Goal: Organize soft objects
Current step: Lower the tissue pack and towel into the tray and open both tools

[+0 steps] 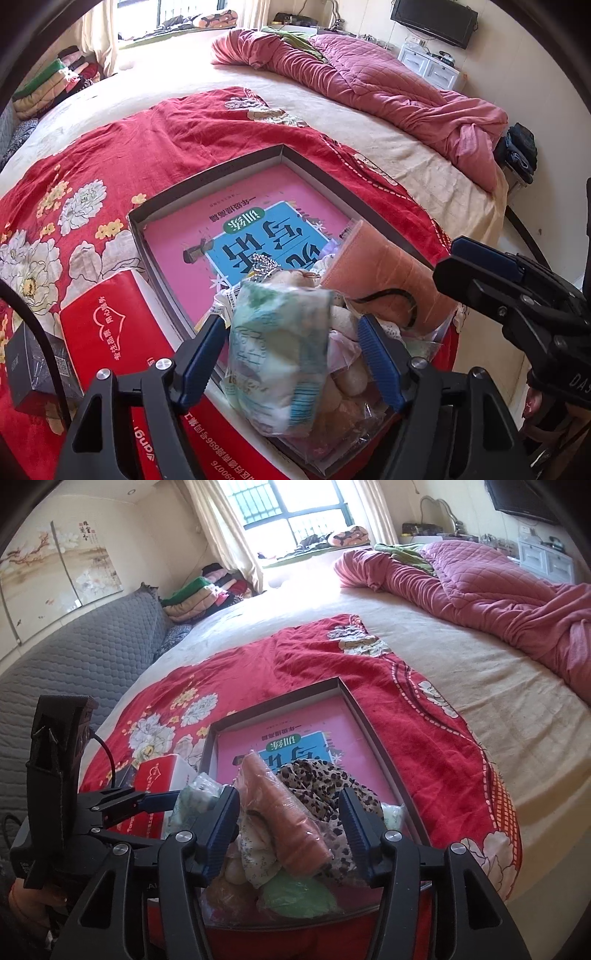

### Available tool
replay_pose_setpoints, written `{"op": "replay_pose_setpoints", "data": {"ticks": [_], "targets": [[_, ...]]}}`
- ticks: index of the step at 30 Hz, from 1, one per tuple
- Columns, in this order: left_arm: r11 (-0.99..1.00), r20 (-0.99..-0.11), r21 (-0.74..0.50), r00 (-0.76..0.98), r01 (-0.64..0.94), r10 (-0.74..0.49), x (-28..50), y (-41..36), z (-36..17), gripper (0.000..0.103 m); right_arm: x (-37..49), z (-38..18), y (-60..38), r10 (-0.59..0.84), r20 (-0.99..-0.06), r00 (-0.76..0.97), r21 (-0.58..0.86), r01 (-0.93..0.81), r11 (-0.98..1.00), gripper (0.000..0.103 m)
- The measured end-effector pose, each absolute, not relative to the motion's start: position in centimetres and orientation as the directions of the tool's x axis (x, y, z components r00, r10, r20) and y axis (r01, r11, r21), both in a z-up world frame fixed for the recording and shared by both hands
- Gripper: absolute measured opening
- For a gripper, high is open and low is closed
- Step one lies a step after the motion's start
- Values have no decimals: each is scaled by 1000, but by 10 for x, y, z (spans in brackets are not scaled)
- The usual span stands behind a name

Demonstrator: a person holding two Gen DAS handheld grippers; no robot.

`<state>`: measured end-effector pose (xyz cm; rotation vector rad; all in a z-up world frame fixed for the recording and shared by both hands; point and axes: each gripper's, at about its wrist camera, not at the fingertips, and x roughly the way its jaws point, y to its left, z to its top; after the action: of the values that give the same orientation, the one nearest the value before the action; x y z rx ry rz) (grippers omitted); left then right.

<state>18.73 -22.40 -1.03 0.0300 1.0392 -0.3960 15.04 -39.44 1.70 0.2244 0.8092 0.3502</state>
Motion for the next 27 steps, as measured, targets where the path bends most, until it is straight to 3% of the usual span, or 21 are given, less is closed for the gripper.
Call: {"op": "replay_pose_setpoints", "data": {"ticks": [14,17,27], "targets": [[933,-806,-224,485,281,-340,180,-194,16,79,116,65,-383,259,-651,714,170,-195,966,77],[937,-798,-209,505,281,-330,168,-190,24,85,104,74,-377,193,-663,723,103,-168,980,77],[955,-776,-117,575,271,-259,116,-178,44,86,56,88,-359,53,-641,766,60,-19,998,78]]}}
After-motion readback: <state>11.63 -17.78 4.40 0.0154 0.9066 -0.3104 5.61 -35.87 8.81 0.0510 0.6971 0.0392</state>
